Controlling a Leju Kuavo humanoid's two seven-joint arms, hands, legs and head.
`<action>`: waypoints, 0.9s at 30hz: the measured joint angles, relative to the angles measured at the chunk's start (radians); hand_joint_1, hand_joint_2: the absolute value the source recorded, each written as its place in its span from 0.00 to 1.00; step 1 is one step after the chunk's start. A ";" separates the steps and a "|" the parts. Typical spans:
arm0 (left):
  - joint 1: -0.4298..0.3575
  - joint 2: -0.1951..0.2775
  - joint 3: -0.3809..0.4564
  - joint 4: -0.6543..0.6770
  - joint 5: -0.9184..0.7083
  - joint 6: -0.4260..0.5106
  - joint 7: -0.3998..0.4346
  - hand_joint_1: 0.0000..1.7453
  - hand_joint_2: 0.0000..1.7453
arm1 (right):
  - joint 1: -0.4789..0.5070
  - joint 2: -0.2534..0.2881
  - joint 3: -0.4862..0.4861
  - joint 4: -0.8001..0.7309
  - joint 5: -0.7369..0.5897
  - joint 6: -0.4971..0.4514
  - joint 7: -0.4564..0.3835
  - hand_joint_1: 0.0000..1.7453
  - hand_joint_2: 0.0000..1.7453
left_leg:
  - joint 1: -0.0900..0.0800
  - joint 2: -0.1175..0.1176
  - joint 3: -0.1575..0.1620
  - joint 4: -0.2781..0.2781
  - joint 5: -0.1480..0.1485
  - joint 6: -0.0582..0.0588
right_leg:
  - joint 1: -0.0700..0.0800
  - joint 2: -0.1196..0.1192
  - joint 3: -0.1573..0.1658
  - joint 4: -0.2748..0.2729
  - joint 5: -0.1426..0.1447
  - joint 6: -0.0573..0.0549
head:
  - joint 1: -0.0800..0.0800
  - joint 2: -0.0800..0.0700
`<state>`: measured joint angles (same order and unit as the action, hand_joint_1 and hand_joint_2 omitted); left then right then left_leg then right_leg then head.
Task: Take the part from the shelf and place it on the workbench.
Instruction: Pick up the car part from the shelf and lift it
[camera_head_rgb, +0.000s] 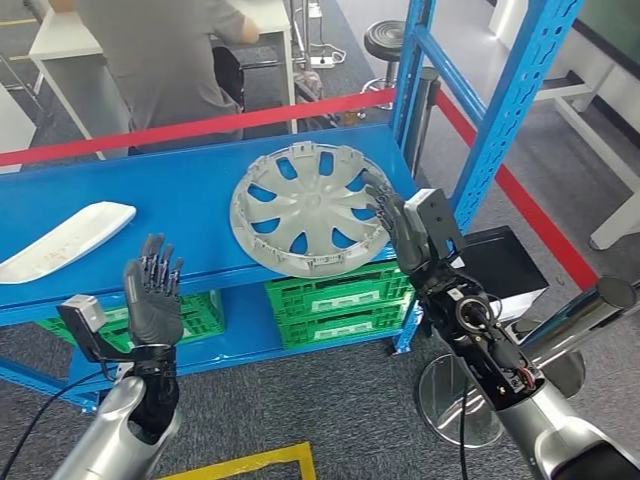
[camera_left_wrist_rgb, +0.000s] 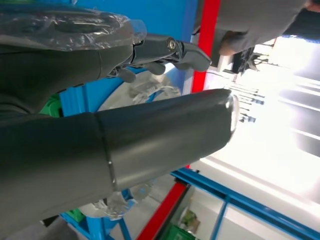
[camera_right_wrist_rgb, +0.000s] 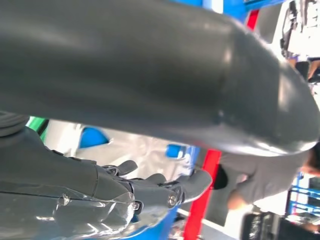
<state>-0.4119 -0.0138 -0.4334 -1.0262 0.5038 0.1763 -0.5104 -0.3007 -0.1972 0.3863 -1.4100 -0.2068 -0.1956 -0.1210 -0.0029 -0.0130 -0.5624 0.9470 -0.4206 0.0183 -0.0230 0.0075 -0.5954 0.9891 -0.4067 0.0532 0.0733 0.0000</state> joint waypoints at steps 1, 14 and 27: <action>0.000 0.000 0.000 0.000 0.000 0.000 0.000 0.00 0.00 | 0.000 0.000 0.000 0.002 0.001 0.001 0.000 0.00 0.00 | -0.001 -0.001 -0.003 0.003 -0.001 -0.003 | 0.002 0.002 0.004 -0.005 -0.006 -0.007 | -0.002 0.000; 0.000 0.002 0.000 0.003 -0.001 -0.002 -0.006 0.00 0.00 | -0.008 -0.002 -0.001 0.006 0.069 0.008 0.017 0.00 0.75 | -0.012 0.005 -0.106 0.050 0.081 0.018 | 0.015 0.011 0.063 -0.014 -0.054 -0.044 | -0.022 0.000; -0.002 0.000 0.000 0.003 -0.017 -0.023 0.010 0.00 0.00 | -0.021 -0.094 0.030 -0.017 0.503 0.444 0.338 0.00 1.00 | -0.014 -0.001 -0.083 -0.001 0.075 -0.002 | 0.016 0.008 0.072 -0.025 -0.065 -0.040 | -0.018 0.000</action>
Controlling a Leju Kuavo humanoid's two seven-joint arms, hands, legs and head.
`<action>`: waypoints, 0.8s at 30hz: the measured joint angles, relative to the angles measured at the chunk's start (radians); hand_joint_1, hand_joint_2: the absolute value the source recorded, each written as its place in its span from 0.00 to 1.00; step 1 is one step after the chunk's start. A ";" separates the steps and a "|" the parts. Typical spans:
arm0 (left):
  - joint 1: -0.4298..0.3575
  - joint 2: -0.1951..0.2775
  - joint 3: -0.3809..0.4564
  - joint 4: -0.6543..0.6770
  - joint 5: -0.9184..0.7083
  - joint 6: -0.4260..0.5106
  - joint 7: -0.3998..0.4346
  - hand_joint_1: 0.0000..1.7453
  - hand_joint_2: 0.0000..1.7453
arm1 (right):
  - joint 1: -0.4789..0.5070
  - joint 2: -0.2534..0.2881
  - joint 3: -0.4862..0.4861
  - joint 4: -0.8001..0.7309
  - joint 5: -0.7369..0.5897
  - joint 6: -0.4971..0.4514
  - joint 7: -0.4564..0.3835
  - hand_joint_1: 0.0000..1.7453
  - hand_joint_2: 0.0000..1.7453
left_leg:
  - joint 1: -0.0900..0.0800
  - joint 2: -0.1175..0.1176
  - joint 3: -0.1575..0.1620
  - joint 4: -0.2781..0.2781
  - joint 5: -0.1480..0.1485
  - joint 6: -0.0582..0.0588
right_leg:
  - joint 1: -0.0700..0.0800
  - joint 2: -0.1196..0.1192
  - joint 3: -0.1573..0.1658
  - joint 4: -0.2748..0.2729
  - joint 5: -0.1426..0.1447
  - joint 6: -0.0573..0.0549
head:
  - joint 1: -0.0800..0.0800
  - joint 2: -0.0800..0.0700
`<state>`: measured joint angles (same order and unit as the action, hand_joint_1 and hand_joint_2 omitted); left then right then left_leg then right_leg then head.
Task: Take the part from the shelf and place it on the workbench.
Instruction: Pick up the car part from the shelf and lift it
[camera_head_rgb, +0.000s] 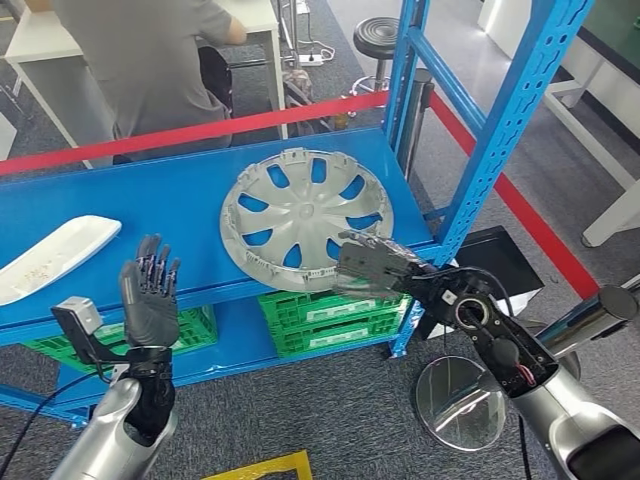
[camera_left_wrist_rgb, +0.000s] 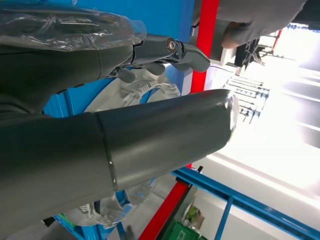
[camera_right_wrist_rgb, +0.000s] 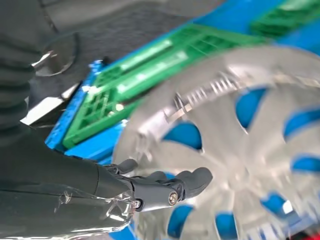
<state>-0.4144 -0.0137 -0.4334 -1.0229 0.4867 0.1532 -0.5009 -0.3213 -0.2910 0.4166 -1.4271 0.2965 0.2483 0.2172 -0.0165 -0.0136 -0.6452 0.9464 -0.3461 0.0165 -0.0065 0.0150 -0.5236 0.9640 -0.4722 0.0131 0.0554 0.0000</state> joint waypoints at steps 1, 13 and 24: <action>0.000 0.000 0.000 0.000 -0.002 -0.001 0.004 0.00 0.00 | 0.000 -0.002 0.007 0.000 0.017 0.024 0.009 0.00 1.00 | 0.000 0.000 0.000 0.000 0.000 0.000 | 0.000 0.000 0.000 0.000 0.000 0.000 | 0.000 0.000; -0.006 -0.009 0.000 0.000 -0.008 -0.007 0.026 0.00 0.00 | -0.011 -0.016 0.118 0.018 0.174 0.132 0.049 0.00 1.00 | 0.003 0.001 0.002 0.000 0.002 0.002 | 0.000 0.001 0.001 0.000 0.001 0.001 | 0.000 0.000; -0.011 -0.011 0.000 0.000 -0.008 -0.006 0.033 0.00 0.00 | -0.040 -0.022 0.169 0.073 0.280 0.140 -0.002 0.00 1.00 | 0.003 0.002 0.005 -0.003 0.002 0.002 | 0.001 0.002 0.002 0.000 0.001 0.001 | 0.000 0.000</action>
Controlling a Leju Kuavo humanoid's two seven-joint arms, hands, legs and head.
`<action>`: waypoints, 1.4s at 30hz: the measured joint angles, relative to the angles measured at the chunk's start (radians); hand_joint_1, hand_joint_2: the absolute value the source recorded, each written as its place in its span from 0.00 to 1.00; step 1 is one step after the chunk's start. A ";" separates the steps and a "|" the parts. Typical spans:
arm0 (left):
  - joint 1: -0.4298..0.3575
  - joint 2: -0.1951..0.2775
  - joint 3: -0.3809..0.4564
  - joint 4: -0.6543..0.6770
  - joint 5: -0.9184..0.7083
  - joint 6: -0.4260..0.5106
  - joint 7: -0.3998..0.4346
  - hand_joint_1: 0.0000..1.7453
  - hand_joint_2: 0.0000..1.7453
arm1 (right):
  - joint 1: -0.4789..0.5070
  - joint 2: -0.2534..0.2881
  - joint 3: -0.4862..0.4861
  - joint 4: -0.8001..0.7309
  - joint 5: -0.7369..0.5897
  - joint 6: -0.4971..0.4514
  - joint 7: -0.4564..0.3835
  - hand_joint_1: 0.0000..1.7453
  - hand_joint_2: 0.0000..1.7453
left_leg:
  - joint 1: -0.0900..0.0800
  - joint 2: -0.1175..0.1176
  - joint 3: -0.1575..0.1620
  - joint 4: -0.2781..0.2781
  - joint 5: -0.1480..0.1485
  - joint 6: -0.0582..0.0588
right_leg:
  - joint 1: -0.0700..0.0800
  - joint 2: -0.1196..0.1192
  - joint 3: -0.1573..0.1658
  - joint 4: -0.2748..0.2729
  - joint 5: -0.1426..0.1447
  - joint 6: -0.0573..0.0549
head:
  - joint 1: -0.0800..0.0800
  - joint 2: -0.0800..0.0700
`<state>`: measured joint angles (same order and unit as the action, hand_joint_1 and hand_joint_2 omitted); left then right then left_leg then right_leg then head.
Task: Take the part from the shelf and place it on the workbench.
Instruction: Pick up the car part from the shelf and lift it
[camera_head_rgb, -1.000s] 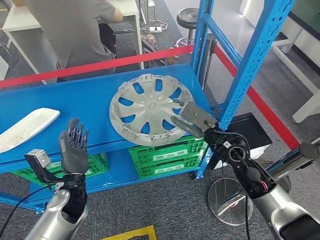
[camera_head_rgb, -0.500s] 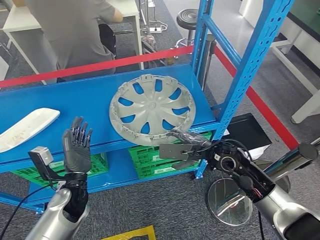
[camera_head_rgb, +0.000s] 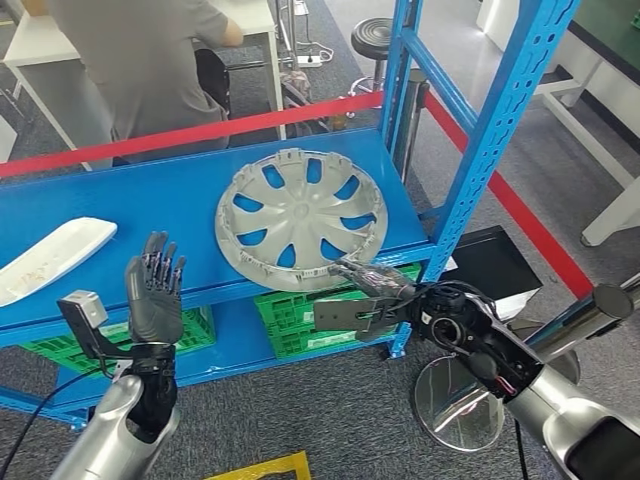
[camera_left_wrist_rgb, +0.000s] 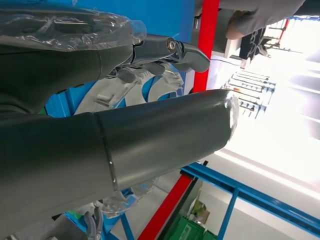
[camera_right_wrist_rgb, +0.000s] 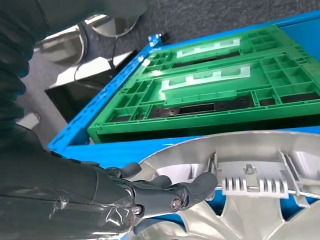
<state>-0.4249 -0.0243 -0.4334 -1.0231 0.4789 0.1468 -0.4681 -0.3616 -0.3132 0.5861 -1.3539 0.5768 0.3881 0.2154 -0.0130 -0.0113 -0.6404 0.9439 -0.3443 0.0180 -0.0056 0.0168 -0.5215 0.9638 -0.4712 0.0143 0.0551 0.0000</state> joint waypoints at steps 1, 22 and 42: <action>-0.001 -0.001 0.000 0.000 0.000 0.000 0.000 0.00 0.00 | -0.006 0.000 0.005 0.012 0.007 0.000 -0.008 0.00 1.00 | 0.000 0.000 0.000 0.000 0.000 0.000 | 0.000 0.000 0.000 0.000 0.000 0.000 | 0.000 0.000; -0.004 -0.007 0.000 0.000 0.004 -0.001 -0.004 0.00 0.00 | -0.141 -0.016 0.041 0.217 0.084 -0.022 -0.090 0.00 1.00 | 0.000 -0.001 0.005 0.000 0.001 0.000 | 0.000 -0.001 0.005 0.000 0.000 0.000 | 0.000 0.000; 0.010 -0.007 0.000 0.000 0.003 -0.002 -0.005 0.00 0.00 | -0.187 -0.031 0.038 0.306 0.169 -0.056 -0.140 0.00 1.00 | 0.000 -0.001 0.006 0.001 0.001 0.000 | 0.000 -0.002 0.007 0.000 0.001 0.000 | 0.000 0.000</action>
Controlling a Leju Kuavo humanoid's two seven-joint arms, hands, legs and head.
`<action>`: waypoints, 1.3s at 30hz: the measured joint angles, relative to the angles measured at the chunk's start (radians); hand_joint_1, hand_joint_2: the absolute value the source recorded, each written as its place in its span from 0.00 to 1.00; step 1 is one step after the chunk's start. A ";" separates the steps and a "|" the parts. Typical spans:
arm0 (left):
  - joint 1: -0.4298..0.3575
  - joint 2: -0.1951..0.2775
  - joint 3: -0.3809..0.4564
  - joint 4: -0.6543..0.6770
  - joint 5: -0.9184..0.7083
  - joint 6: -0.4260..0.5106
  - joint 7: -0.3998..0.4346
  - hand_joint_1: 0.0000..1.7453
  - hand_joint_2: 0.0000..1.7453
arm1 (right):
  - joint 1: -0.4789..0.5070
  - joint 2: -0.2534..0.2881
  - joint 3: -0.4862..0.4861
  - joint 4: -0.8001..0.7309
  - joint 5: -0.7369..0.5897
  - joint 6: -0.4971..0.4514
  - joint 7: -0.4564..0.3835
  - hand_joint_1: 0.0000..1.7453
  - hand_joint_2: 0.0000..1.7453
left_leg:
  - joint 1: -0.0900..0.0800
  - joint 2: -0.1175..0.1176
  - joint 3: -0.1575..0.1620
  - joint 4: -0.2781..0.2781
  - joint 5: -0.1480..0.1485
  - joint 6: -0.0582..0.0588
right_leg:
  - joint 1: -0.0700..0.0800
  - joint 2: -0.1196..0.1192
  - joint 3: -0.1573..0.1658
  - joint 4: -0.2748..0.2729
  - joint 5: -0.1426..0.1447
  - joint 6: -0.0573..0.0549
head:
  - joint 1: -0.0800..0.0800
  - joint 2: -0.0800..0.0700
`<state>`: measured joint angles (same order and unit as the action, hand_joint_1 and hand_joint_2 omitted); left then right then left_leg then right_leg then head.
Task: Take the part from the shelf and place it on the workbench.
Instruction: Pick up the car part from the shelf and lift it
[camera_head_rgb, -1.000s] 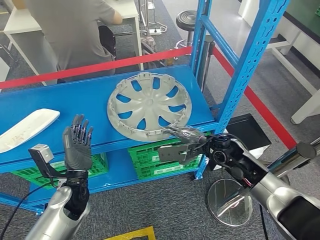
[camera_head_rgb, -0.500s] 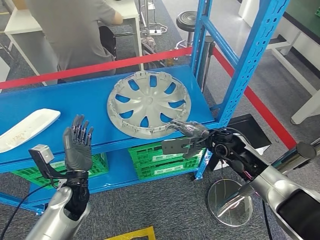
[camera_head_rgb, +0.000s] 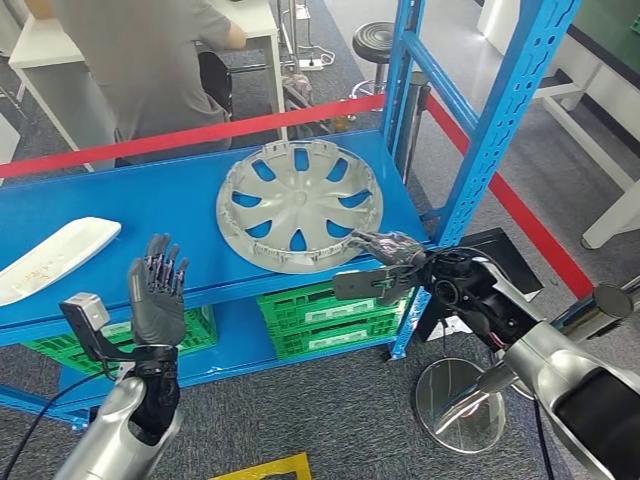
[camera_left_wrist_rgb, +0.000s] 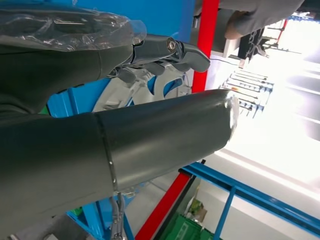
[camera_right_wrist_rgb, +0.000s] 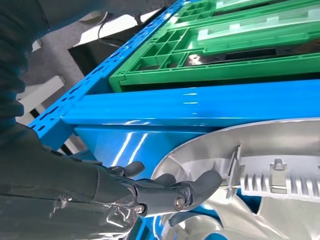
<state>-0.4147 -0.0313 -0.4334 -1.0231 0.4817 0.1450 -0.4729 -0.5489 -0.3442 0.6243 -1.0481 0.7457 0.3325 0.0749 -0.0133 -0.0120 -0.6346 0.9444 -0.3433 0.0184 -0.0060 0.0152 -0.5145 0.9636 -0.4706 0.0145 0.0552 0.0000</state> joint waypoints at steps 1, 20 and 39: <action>0.001 0.000 0.000 0.000 -0.001 0.000 0.000 0.00 0.00 | -0.001 -0.001 0.000 0.002 0.004 0.003 -0.001 0.00 1.00 | 0.000 0.000 0.000 0.000 0.000 0.000 | 0.000 0.000 0.000 0.000 0.000 0.000 | 0.000 0.000; 0.045 0.011 0.015 -0.026 -0.017 0.027 0.021 0.00 0.00 | -0.048 -0.039 -0.022 -0.225 0.008 0.188 0.138 0.00 1.00 | 0.000 -0.001 0.000 0.000 0.000 0.000 | 0.000 0.000 0.000 0.000 0.000 0.000 | 0.000 0.000; 0.072 0.019 0.029 -0.066 -0.024 0.043 0.027 0.00 0.00 | -0.051 -0.041 -0.023 -0.436 0.026 0.185 0.127 0.00 1.00 | 0.000 0.000 0.000 -0.001 0.000 0.000 | 0.000 0.000 -0.001 0.000 0.000 0.000 | 0.000 0.000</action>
<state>-0.3431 -0.0122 -0.4047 -1.0891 0.4573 0.1878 -0.4460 -0.5997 -0.3853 0.6008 -1.4838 0.7717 0.5175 0.2021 -0.0135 -0.0123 -0.6349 0.9433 -0.3432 0.0184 -0.0057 0.0150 -0.5151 0.9637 -0.4709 0.0146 0.0554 0.0000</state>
